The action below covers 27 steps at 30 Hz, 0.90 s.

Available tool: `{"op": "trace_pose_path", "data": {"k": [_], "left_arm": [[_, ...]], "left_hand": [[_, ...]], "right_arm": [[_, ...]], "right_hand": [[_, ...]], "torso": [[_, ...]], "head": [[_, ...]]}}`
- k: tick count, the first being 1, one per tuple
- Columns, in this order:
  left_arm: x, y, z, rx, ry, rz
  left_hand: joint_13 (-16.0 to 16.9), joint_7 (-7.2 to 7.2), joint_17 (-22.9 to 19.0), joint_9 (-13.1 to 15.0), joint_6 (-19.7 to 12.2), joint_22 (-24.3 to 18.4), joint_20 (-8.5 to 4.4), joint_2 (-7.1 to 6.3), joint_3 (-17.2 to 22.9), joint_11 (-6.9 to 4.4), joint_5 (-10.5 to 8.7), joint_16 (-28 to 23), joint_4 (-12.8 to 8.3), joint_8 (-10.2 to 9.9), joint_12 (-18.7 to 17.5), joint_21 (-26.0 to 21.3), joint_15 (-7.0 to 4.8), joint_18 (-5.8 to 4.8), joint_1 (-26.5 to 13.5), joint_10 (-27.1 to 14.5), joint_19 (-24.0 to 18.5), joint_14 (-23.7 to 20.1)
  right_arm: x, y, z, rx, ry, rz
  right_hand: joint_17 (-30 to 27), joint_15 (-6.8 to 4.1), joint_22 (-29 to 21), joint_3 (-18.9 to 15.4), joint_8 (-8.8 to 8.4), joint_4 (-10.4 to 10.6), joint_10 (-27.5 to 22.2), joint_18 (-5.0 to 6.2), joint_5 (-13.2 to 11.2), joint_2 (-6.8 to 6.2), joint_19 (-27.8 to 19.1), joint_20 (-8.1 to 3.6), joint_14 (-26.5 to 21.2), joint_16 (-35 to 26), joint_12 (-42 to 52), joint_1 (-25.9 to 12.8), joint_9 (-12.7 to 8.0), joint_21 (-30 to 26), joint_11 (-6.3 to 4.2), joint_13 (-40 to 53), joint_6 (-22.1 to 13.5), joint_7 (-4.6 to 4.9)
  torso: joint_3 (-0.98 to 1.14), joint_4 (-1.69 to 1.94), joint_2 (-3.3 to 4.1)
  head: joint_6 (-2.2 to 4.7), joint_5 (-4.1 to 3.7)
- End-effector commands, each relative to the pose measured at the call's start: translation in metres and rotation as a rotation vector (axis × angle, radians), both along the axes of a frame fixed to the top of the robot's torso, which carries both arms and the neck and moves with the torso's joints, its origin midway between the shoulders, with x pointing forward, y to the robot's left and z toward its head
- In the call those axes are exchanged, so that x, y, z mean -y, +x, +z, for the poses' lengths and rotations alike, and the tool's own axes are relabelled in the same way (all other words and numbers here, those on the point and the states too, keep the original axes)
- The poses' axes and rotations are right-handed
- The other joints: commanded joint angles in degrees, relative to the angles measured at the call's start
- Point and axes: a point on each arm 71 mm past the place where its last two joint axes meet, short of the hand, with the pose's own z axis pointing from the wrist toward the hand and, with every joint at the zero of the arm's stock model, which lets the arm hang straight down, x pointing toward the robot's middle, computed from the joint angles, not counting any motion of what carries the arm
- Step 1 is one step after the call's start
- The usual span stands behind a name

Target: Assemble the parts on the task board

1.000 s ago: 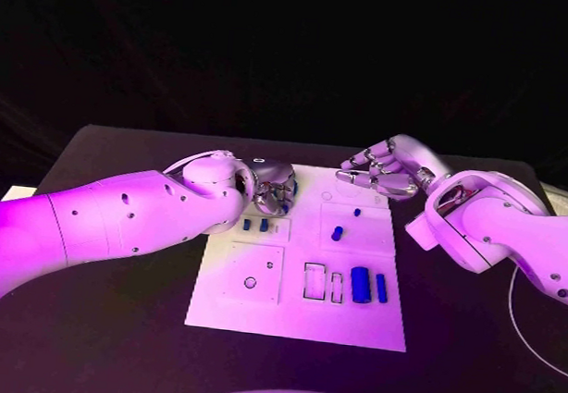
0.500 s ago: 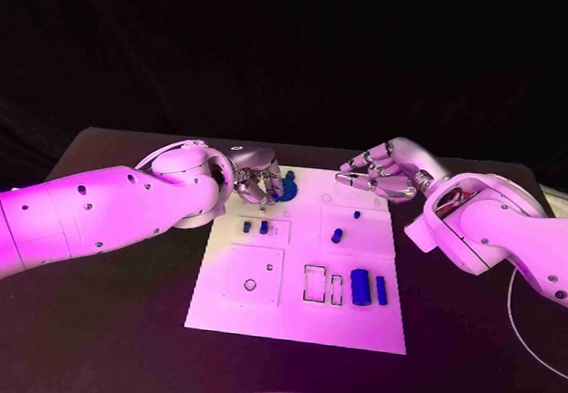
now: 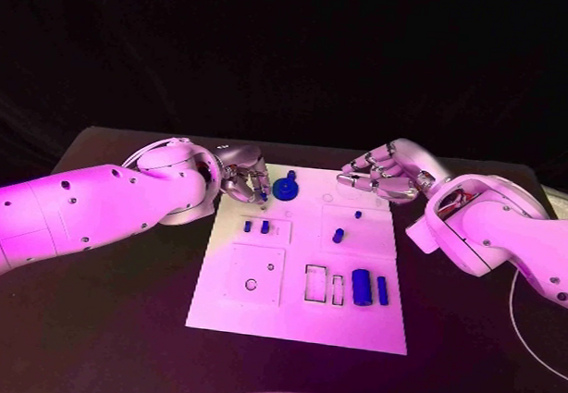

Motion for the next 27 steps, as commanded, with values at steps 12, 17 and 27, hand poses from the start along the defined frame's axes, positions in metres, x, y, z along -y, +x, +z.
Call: {"op": "trace_pose_path", "data": {"k": [12,17,27], "left_arm": [[0.0008,0.0023,-0.0097,-0.033,0.054,-0.005],[0.0027,0.0021,-0.0112,-0.042,0.061,-0.012],[0.0057,0.0006,-0.0136,-0.068,0.072,-0.019]], "left_hand": [[0.01,0.06,0.03,0.0,0.21,0.0,0.03,0.01,0.5,0.11,-0.21,0.38,-0.15,-0.35,-0.53,0.06,0.13,-0.89,-0.63,0.46,1.32,1.93],[0.01,0.06,-0.03,0.0,0.21,0.02,0.04,0.0,0.52,0.11,-0.22,0.36,-0.16,-0.36,-0.55,0.08,0.13,-0.89,-0.65,0.48,1.32,1.92],[0.03,0.08,-0.19,-0.01,0.15,-0.03,0.06,-0.1,0.56,0.14,-0.24,0.32,-0.2,-0.5,-0.7,-0.03,0.16,-0.86,-0.92,0.5,1.27,1.88]], "right_arm": [[-0.0033,-0.0009,-0.0004,0.002,-0.006,0.021],[-0.0037,-0.0009,-0.0004,0.002,-0.006,0.022],[-0.004,-0.0011,-0.0004,0.002,-0.005,0.023]], "right_hand": [[7.02,-0.09,-0.04,-0.21,0.14,-0.03,-0.17,1.0,0.22,0.1,-0.29,-0.03,4.21,-0.24,0.3,0.52,0.08,-0.38,-0.12,0.04,0.25,-0.25],[7.02,-0.09,-0.04,-0.21,0.14,-0.03,-0.17,1.0,0.22,0.1,-0.29,-0.03,4.21,-0.24,0.3,0.52,0.08,-0.38,-0.12,0.04,0.25,-0.25],[7.02,-0.09,-0.04,-0.21,0.14,-0.03,-0.17,1.0,0.22,0.1,-0.29,-0.03,4.21,-0.24,0.3,0.52,0.08,-0.38,-0.12,0.04,0.25,-0.25]], "torso": [[0.03,-0.04,0.01],[0.03,-0.12,0.01],[0.06,-0.08,0.0]], "head": [[-0.15,0.33],[-0.23,0.43],[-0.41,0.35]]}}
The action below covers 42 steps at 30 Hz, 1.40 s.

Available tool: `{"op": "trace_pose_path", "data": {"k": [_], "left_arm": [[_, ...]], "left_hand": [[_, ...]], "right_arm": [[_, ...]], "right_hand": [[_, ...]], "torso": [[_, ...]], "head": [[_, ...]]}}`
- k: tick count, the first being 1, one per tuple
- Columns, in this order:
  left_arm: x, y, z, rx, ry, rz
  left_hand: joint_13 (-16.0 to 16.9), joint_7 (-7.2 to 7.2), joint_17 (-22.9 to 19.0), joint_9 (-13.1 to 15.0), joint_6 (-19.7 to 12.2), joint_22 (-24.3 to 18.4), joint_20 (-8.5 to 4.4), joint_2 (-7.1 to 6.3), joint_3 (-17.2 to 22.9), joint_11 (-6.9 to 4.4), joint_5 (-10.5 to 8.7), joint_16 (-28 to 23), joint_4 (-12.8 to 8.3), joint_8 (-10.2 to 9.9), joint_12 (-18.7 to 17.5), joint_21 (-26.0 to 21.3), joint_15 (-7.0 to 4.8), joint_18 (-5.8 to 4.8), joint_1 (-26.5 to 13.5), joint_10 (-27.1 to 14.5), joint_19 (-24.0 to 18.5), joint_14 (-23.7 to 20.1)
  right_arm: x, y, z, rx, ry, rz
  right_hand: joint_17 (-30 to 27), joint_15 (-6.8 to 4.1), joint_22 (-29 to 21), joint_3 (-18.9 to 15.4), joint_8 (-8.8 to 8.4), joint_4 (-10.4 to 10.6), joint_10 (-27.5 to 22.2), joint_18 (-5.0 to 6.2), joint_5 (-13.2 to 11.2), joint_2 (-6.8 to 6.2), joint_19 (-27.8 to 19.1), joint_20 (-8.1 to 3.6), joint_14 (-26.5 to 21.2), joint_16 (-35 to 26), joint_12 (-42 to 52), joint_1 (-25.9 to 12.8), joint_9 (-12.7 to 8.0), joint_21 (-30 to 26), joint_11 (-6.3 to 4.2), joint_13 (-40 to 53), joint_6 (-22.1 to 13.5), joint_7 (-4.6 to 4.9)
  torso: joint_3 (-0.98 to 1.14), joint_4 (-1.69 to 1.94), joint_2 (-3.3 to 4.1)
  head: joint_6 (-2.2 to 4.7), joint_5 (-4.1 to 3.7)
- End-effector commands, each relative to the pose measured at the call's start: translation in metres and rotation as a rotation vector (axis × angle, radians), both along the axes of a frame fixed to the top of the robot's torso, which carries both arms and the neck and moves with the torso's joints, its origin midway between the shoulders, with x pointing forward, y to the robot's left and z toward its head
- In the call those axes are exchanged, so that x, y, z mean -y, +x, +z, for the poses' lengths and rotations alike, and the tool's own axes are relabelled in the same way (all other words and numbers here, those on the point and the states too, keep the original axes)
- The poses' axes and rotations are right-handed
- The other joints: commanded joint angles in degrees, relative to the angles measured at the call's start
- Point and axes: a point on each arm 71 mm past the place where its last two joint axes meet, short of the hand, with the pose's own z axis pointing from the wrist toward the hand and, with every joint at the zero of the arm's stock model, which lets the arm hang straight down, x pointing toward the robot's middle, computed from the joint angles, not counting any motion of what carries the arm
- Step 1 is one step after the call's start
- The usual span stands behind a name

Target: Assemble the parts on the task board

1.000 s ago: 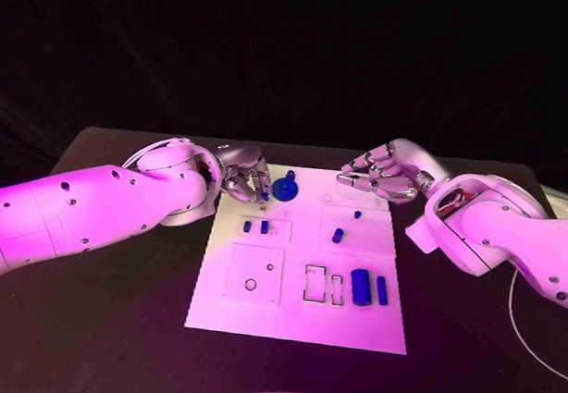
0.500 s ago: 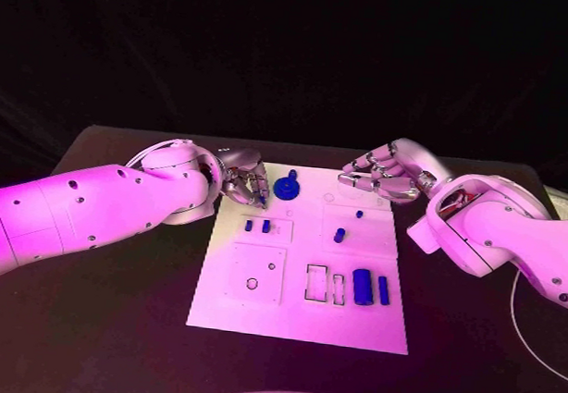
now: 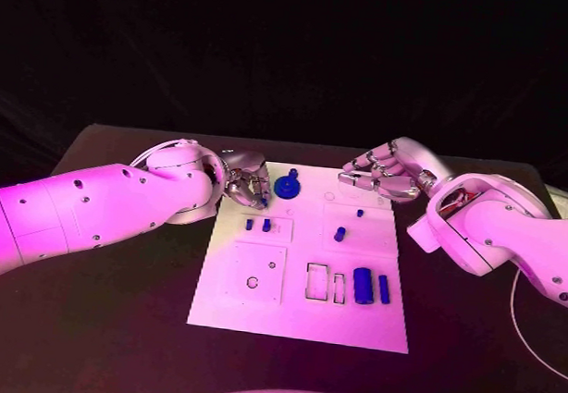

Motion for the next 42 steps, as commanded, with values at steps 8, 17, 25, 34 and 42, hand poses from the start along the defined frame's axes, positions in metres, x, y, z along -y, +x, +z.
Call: {"op": "trace_pose_path", "data": {"k": [8,17,25,34,42], "left_arm": [[0.0038,-0.0002,-0.0053,-0.044,0.038,-0.004],[0.0052,0.001,-0.009,-0.054,0.053,-0.002],[0.0042,0.002,-0.0103,-0.057,0.059,0.003],[0.0037,0.002,-0.01,-0.053,0.055,0.008],[-0.0011,0.0025,-0.0083,-0.034,0.041,0.024]], "left_hand": [[0.05,0.08,-0.07,-0.01,0.14,-0.14,0.08,-0.07,0.44,-0.05,-0.25,0.32,-0.05,-0.32,-0.32,-0.21,0.17,-0.83,-0.7,0.29,1.21,1.87],[0.05,0.06,-0.17,-0.02,0.05,-0.26,0.09,-0.11,0.51,-0.04,-0.28,0.3,-0.13,-0.45,-0.48,-0.39,0.18,-0.79,-0.82,0.21,1.14,1.84],[-0.11,0.48,-0.52,-0.19,-1.09,-0.22,0.34,-0.57,0.94,0.43,-0.34,0.28,-0.48,-1.56,-1.74,-0.52,0.53,-0.79,-1.76,-0.92,1.0,1.71],[-0.91,1.37,-2.09,-0.44,-6.92,-1.41,1.21,-2.27,1.14,1.76,-0.34,-0.23,-0.8,-3.48,-2.52,-2.37,1.58,-0.48,-3.6,-6.24,0.43,1.31],[-0.88,1.93,-2.92,-0.4,-9.11,-2.79,1.78,-2.7,0.45,2.39,-0.38,-0.38,-1.43,-3.47,-2.41,-4.36,2.08,-0.1,-3.78,-9.41,-0.03,1.13]], "right_arm": [[-0.0022,-0.001,-0.0003,0.002,-0.007,0.019],[-0.0024,-0.001,-0.0002,0.002,-0.007,0.019],[-0.0024,-0.001,-0.0003,0.002,-0.007,0.019],[-0.0015,-0.0006,-0.0004,0.003,-0.007,0.016],[0.0031,0.0019,-0.0021,-0.007,-0.018,0.0]], "right_hand": [[7.03,-0.09,-0.04,-0.21,0.14,-0.03,-0.17,1.0,0.22,0.1,-0.29,-0.03,4.21,-0.24,0.3,0.53,0.09,-0.38,-0.12,0.04,0.25,-0.25],[7.03,-0.09,-0.04,-0.21,0.14,-0.03,-0.17,1.0,0.22,0.1,-0.29,-0.03,4.21,-0.24,0.3,0.53,0.09,-0.38,-0.12,0.04,0.25,-0.25],[7.03,-0.09,-0.04,-0.21,0.14,-0.03,-0.17,1.0,0.22,0.1,-0.29,-0.03,4.21,-0.24,0.3,0.53,0.09,-0.38,-0.12,0.04,0.25,-0.25],[6.92,-0.1,-0.12,-0.52,0.17,0.05,-0.29,1.02,0.34,0.24,-0.31,-0.04,4.19,-0.35,0.05,0.6,0.09,-0.44,-0.13,-0.18,0.31,-0.26],[4.83,-0.03,-3.5,-1.41,-0.07,0.03,-4.51,1.68,0.26,0.37,-1.82,0.05,3.6,-2.16,-7.69,1.25,0.01,-2.53,0.01,-5.69,-0.2,-0.1]], "torso": [[-0.03,-0.04,0.02],[-0.05,0.04,0.02],[-0.06,0.02,-0.02],[-0.06,0.02,-0.02],[-0.09,0.02,-0.05]], "head": [[-0.11,-0.05],[-0.27,-0.19],[-0.33,-0.16],[-0.33,-0.15],[-0.21,-0.2]]}}
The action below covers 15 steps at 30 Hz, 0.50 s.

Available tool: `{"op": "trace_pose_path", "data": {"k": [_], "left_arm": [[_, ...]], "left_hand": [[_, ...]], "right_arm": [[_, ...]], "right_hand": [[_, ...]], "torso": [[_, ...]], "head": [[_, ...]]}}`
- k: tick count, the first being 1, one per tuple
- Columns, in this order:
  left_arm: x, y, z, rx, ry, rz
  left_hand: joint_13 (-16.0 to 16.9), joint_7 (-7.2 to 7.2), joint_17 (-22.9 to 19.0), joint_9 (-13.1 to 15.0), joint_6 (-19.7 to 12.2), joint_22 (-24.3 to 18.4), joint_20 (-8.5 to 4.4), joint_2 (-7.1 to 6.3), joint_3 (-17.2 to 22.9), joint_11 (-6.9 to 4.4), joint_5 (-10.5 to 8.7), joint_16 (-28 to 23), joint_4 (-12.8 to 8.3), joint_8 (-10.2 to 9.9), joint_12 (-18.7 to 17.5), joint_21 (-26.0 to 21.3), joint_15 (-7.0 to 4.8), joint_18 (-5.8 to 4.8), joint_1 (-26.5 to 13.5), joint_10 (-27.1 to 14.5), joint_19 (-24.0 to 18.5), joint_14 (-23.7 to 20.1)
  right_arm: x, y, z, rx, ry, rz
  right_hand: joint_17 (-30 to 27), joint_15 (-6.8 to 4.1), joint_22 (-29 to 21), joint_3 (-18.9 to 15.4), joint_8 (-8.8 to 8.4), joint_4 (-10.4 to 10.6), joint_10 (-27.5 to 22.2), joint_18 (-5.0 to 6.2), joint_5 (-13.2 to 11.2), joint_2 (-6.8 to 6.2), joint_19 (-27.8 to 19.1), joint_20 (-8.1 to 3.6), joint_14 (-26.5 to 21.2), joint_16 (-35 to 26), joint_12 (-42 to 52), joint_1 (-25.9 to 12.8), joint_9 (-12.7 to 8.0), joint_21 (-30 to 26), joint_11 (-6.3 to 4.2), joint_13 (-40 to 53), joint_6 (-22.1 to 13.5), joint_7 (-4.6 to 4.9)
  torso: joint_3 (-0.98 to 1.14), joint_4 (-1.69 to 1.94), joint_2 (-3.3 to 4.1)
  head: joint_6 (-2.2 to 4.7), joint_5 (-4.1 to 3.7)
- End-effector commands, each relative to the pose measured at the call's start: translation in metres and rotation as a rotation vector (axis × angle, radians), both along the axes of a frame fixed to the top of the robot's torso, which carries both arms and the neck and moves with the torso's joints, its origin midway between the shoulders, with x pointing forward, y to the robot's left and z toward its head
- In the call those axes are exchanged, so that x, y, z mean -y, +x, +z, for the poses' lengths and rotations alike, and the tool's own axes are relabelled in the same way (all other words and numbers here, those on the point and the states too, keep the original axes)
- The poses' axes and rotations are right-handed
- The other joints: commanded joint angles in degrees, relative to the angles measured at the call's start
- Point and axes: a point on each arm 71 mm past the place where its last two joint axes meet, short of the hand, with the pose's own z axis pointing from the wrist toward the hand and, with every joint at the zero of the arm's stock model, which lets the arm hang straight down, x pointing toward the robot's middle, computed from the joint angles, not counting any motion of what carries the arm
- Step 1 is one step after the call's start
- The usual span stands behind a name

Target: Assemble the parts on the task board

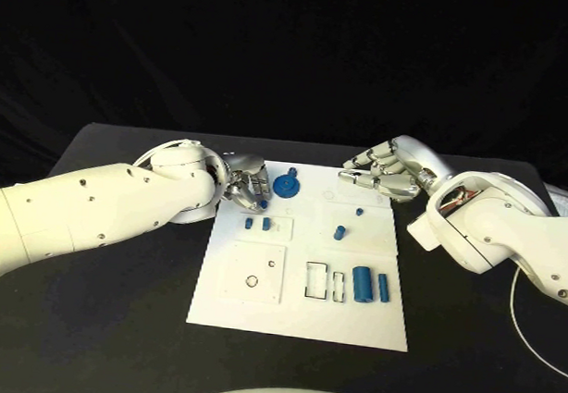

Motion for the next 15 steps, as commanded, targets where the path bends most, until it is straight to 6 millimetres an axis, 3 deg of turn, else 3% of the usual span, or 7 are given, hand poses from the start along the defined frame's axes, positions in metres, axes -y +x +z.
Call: {"op": "trace_pose_path", "data": {"k": [1,4,7,8,10,12,15], "left_arm": [[-0.004,0.0,-0.001,0.008,0.001,0.016],[-0.008,0.0,0.0,0.017,-0.007,0.025],[-0.016,-0.001,0.002,0.018,-0.028,0.034],[-0.019,-0.002,0.002,0.012,-0.042,0.038],[-0.025,-0.002,0.004,-0.007,-0.084,0.048],[-0.032,-0.003,0.006,-0.042,-0.16,0.06],[-0.045,-0.003,0.013,-0.08,-0.367,0.093]], "left_hand": [[0.03,0.01,-0.11,0.07,-0.51,-0.15,0.55,-0.18,-0.12,0.02,-0.38,-0.39,-0.3,-0.14,-0.07,-0.31,0.43,-0.09,-0.23,-0.35,-0.04,1.15],[0.04,0.05,-0.31,0.08,-0.86,-0.23,0.61,-0.16,-0.28,0.06,-0.37,-0.44,-0.43,-0.13,-0.05,-0.44,0.46,-0.06,-0.17,-0.63,-0.05,1.1],[0.05,0.07,-0.46,0.11,-1.07,-0.75,0.65,-0.06,-0.38,0.09,-0.35,-0.47,-0.6,-0.07,-0.03,-1.15,0.49,0.09,0.0,-0.91,-0.21,1.07],[0.06,0.06,-0.48,0.16,-0.94,-1.23,0.67,0.01,-0.39,0.11,-0.33,-0.46,-0.68,0.03,0.0,-1.82,0.51,0.23,0.1,-0.97,-0.38,1.06],[0.1,0.0,-0.35,0.21,-0.77,-2.06,0.7,0.09,-0.44,0.08,-0.32,-0.38,-0.77,0.13,0.1,-2.97,0.51,0.46,0.18,-0.91,-0.71,1.07],[0.16,-0.11,-3.0,0.24,-0.67,-4.62,0.75,-0.08,-1.2,-0.01,-0.41,-1.76,-0.74,0.16,0.28,-6.59,0.52,1.16,-0.22,-0.89,-1.92,0.19],[0.22,0.05,-5.65,0.33,-0.1,-6.83,0.87,0.04,-2.99,0.09,-0.47,-3.21,-0.29,0.39,0.64,-9.83,0.6,1.67,-1.08,-0.9,-3.1,-0.93]], "right_arm": [[0.002,0.001,-0.002,-0.008,-0.019,0.005],[0.005,0.003,-0.003,-0.005,-0.046,0.003],[0.01,0.006,-0.006,0.013,-0.123,0.009],[0.012,0.007,-0.007,0.017,-0.151,0.011],[0.015,0.009,-0.009,0.025,-0.208,0.016],[0.018,0.011,-0.011,0.04,-0.278,0.024],[0.021,0.014,-0.013,0.079,-0.404,0.037]], "right_hand": [[4.41,0.02,-1.95,-0.7,-0.08,-0.02,-3.38,0.89,0.26,-0.08,-0.98,0.07,3.47,-1.25,-6.18,0.91,0.01,-1.29,-0.02,-4.46,-0.17,0.01],[2.8,0.07,-3.88,-1.29,-0.04,-0.2,-8.52,1.25,0.18,0.2,-1.84,0.11,3.01,-2.84,-16.61,2.21,0.04,-2.65,0.02,-12.35,-0.27,0.08],[0.74,-0.06,-5.32,-0.09,0.18,-2.15,-11.47,1.47,-0.74,0.71,-2.38,0.07,2.58,-4.98,-25.19,8.17,0.1,-3.77,0.06,-19.91,0.22,0.36],[0.16,0.08,-5.44,0.77,0.23,-2.85,-12.14,1.53,-2.37,0.83,-2.37,-0.01,2.52,-5.54,-28.02,10.23,0.11,-3.88,0.27,-22.46,0.44,0.4],[-0.77,0.22,-5.78,1.75,0.31,-3.35,-12.04,1.6,-4.14,0.52,-2.43,0.07,2.43,-6.47,-32.73,12.52,0.11,-4.17,0.45,-27.31,0.96,0.61],[-1.13,0.44,-6.02,2.84,0.32,-3.71,-11.78,1.6,-4.75,0.13,-2.46,0.26,2.48,-6.91,-37.21,14.53,0.1,-4.42,0.44,-32.4,1.69,0.54],[-1.51,0.36,-6.32,4.54,0.21,-4.19,-11.09,1.67,-5.97,-0.65,-2.51,0.35,2.53,-7.39,-41.77,16.73,0.06,-4.71,0.53,-38.39,2.59,-0.23]], "torso": [[0.0,0.0,-0.03],[0.0,0.03,-0.03],[-0.03,0.02,-0.07],[-0.06,0.02,-0.11],[-0.07,0.03,-0.14],[-0.03,0.05,-0.11],[-0.02,0.08,-0.05]], "head": [[0.04,-0.02],[0.09,-0.03],[0.24,-0.08],[0.25,-0.1],[0.28,-0.12],[0.38,-0.17],[0.57,-0.3]]}}
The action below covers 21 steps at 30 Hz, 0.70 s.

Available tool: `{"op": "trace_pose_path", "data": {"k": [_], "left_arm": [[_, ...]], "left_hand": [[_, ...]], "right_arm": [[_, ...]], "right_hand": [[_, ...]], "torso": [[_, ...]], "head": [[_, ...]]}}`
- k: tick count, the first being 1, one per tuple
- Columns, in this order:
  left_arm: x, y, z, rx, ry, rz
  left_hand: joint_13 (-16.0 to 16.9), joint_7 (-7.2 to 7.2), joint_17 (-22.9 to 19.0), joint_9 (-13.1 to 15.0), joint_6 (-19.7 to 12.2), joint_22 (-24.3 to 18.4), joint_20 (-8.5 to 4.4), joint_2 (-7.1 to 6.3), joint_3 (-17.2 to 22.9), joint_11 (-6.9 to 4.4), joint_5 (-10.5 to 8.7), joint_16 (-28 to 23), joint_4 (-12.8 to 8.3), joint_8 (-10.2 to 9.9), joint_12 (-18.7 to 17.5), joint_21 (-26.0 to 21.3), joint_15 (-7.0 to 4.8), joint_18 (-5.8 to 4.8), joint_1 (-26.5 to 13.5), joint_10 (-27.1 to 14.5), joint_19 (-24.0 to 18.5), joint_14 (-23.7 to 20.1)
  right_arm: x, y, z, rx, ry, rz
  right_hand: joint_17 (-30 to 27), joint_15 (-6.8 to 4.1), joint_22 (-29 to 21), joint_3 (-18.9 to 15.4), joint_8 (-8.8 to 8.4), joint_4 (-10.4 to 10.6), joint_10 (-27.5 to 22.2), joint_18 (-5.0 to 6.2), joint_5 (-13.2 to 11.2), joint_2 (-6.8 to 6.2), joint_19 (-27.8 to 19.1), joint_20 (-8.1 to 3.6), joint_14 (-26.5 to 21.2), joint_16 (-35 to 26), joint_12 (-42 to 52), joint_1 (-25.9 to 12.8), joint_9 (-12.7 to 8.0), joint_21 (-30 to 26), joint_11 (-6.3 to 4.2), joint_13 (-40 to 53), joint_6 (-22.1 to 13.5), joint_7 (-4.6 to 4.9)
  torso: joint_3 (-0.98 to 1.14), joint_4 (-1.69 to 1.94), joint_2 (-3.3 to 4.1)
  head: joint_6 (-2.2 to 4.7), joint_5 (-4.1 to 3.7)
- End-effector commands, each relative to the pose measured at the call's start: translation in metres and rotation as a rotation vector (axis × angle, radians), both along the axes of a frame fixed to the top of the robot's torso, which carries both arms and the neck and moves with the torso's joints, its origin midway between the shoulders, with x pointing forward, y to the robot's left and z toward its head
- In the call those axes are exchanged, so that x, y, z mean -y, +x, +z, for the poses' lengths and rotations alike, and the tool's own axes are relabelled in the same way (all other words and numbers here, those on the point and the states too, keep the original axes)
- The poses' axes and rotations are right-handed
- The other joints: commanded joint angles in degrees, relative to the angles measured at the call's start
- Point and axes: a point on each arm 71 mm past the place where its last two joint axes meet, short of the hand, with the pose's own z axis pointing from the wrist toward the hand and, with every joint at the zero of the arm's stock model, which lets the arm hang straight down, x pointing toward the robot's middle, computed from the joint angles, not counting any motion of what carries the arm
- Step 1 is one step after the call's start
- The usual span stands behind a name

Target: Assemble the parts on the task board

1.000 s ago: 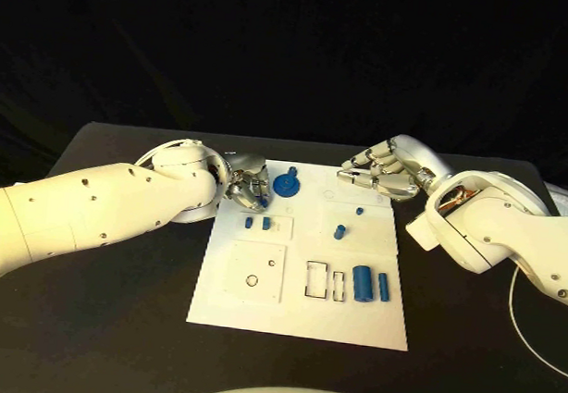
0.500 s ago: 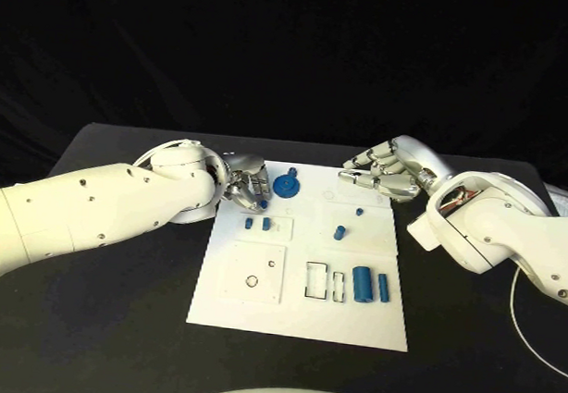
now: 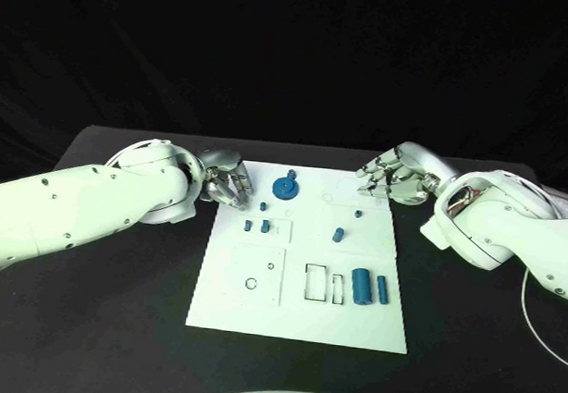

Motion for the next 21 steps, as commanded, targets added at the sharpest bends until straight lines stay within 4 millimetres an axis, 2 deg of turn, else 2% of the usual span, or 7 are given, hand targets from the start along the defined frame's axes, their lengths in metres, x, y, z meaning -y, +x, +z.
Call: {"op": "trace_pose_path", "data": {"k": [1,4,6,9,12,17,21], "left_arm": [[-0.006,-0.001,0.01,-0.054,-0.368,0.03],[-0.017,-0.001,0.019,-0.068,-0.655,0.1],[-0.023,-0.001,0.022,-0.091,-0.836,0.16],[-0.031,-0.004,0.022,-0.155,-1.103,0.277],[-0.036,-0.009,0.02,-0.198,-1.252,0.35],[-0.036,-0.017,0.017,-0.239,-1.343,0.384],[-0.036,-0.02,0.016,-0.248,-1.364,0.389]], "left_hand": [[0.04,0.36,-5.04,0.16,1.1,-4.21,0.3,0.5,-1.58,-0.02,-0.15,-2.88,0.35,0.54,0.47,-6.05,0.56,1.36,-0.77,-0.58,-2.31,-2.1],[0.05,1.2,-20.96,0.19,2.38,-15.75,0.99,2.27,-2.67,0.75,-0.16,-13.27,0.93,0.92,0.9,-22.95,1.21,3.89,-0.42,-1.79,-9.85,-10.41],[0.26,1.2,-27.78,0.18,2.86,-16.96,1.12,3.26,-2.61,0.72,-0.15,-17.88,0.95,1.08,2.05,-25.1,1.26,4.09,0.23,-0.84,-11.85,-14.67],[1.02,0.66,-28.32,0.34,3.94,-17.45,0.88,4.41,-2.51,-0.18,-0.14,-18.18,1.07,1.67,4.72,-25.92,0.76,4.27,0.68,2.91,-12.53,-15.45],[1.46,0.24,-28.58,0.51,5.1,-17.68,0.51,4.8,-2.97,-0.82,-0.19,-17.97,1.2,2.44,6.31,-26.17,0.36,4.29,0.6,4.67,-12.35,-15.39],[1.56,0.14,-28.74,0.51,5.39,-17.82,0.36,4.87,-3.31,-0.97,-0.2,-17.87,1.32,2.69,6.79,-26.31,0.23,4.28,0.42,4.89,-12.2,-15.34],[1.56,0.14,-28.74,0.51,5.39,-17.83,0.35,4.87,-3.33,-0.97,-0.2,-17.87,1.32,2.7,6.81,-26.32,0.23,4.28,0.42,4.89,-12.19,-15.34]], "right_arm": [[-0.001,0.001,-0.007,0.053,-0.266,0.057],[-0.002,0.001,-0.01,0.094,-0.372,0.07],[-0.004,0.001,-0.013,0.112,-0.425,0.079],[-0.009,0.001,-0.018,0.134,-0.499,0.091],[-0.013,0.001,-0.022,0.149,-0.566,0.098],[-0.017,0.002,-0.028,0.153,-0.639,0.102],[-0.021,0.002,-0.033,0.147,-0.656,0.114]], "right_hand": [[-0.4,0.43,-0.38,1.55,0.16,-0.14,1.1,0.82,-1.23,-0.66,-0.29,0.25,2.53,-0.57,-3.74,1.53,0.0,-0.48,-0.13,-5.29,1.47,-0.05],[-1.02,0.53,-0.78,3.41,-0.14,0.28,2.47,0.89,-3.27,-1.76,-0.38,0.36,2.53,-1.29,-6.5,1.98,-0.06,-0.88,-0.12,-10.6,2.28,-0.59],[-1.37,0.56,-1.05,4.18,-0.18,0.57,2.61,0.91,-4.33,-2.19,-0.45,0.44,2.53,-1.66,-7.5,1.84,-0.03,-1.11,-0.11,-12.64,2.7,-0.92],[-2.11,0.36,-1.7,5.41,-0.28,0.81,2.52,1.02,-5.66,-2.58,-0.64,0.32,2.48,-2.41,-8.7,1.81,-0.05,-1.61,-0.31,-15.1,3.03,-1.33],[-2.91,-0.16,-2.54,6.84,-0.38,1.1,2.39,1.18,-7.46,-3.18,-0.86,-0.26,2.44,-3.22,-9.69,1.58,-0.07,-2.28,-0.74,-17.51,3.26,-1.6],[-4.31,-0.78,-4.29,8.67,-0.43,1.4,1.9,1.46,-8.35,-4.15,-1.38,-0.92,2.33,-4.65,-10.69,1.0,-0.09,-3.66,-0.82,-20.43,3.38,-1.9],[-4.74,-0.79,-4.64,9.23,-0.43,1.44,1.9,1.5,-8.46,-4.31,-1.45,-1.0,2.3,-5.07,-10.81,0.83,-0.09,-3.97,-0.83,-21.16,3.43,-1.94]], "torso": [[0.03,0.05,0.1],[0.06,0.1,0.06],[0.03,0.02,0.06],[-0.04,-0.02,0.1],[-0.05,0.09,0.12],[-0.14,0.1,0.14],[0.01,-0.04,0.18]], "head": [[0.28,-0.16],[0.4,-0.43],[0.62,-0.74],[1.0,-1.17],[1.21,-1.76],[1.29,-2.37],[1.26,-2.26]]}}
